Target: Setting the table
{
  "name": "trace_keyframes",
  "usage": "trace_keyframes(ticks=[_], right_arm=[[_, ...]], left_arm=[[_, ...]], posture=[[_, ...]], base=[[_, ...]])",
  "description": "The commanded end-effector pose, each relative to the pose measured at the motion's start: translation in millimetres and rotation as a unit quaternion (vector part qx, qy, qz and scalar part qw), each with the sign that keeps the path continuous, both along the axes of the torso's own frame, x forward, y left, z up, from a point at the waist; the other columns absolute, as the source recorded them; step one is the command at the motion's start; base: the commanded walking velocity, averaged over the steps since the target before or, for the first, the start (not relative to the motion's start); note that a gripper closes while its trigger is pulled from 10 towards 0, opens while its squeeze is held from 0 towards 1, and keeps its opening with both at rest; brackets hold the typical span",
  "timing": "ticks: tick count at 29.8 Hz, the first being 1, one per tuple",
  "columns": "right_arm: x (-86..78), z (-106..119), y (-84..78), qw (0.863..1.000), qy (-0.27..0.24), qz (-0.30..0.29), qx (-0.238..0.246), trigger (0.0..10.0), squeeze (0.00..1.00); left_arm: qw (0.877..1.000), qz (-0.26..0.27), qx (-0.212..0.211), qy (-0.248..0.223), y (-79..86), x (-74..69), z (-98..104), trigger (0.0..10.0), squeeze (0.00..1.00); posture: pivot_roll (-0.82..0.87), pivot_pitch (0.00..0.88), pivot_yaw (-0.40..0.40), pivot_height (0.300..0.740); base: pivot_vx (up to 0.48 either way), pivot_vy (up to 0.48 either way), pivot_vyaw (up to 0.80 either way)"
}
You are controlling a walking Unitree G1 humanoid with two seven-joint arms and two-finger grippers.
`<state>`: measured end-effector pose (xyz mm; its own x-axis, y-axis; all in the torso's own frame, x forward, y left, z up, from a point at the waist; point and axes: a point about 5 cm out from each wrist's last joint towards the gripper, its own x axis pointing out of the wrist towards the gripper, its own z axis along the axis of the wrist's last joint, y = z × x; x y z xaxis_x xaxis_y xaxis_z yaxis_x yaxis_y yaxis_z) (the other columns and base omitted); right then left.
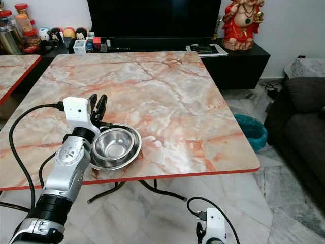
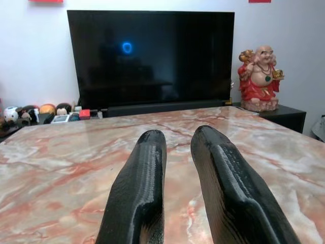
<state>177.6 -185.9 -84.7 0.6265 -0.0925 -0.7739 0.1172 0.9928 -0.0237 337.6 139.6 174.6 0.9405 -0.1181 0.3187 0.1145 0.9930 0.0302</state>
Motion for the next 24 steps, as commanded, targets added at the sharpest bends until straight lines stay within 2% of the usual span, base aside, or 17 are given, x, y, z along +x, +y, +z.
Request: trace_keyframes(ticks=[1,4,13,24], right_arm=[[-1.0,-1,1.8,1.000,-0.001,0.005,0.001,10.0,0.00],[5.9,3,3.2,1.000,-0.009,0.010,0.001,10.0,0.00],[6.7,4,-0.3,1.000,-0.014,0.000,-0.005,10.0,0.00],[3.1,2,-3.0,1.000,-0.013,-0.019,-0.003,10.0,0.00]], left_arm=[[1.000,0.001,0.015,-0.004,0.8,1.3,1,10.0,0.00],[1.000,-0.007,0.013,-0.016,-4.5,3.8,8,10.0,0.00],[0.999,-0.008,0.001,-0.039,-8.1,6.6,20,10.0,0.00],[0.999,0.004,0.002,-0.046,-0.4,7.7,26,10.0,0.00]], posture=[[0.01,0.000,-0.002,0.736],[0.01,0.000,0.001,0.736],[0.01,0.000,-0.009,0.736],[0.02,0.000,-0.002,0.736]], base=[[0.000,0.277,0.00],[0.000,0.301,0.00],[0.000,0.464,0.00],[0.000,0.480,0.00]])
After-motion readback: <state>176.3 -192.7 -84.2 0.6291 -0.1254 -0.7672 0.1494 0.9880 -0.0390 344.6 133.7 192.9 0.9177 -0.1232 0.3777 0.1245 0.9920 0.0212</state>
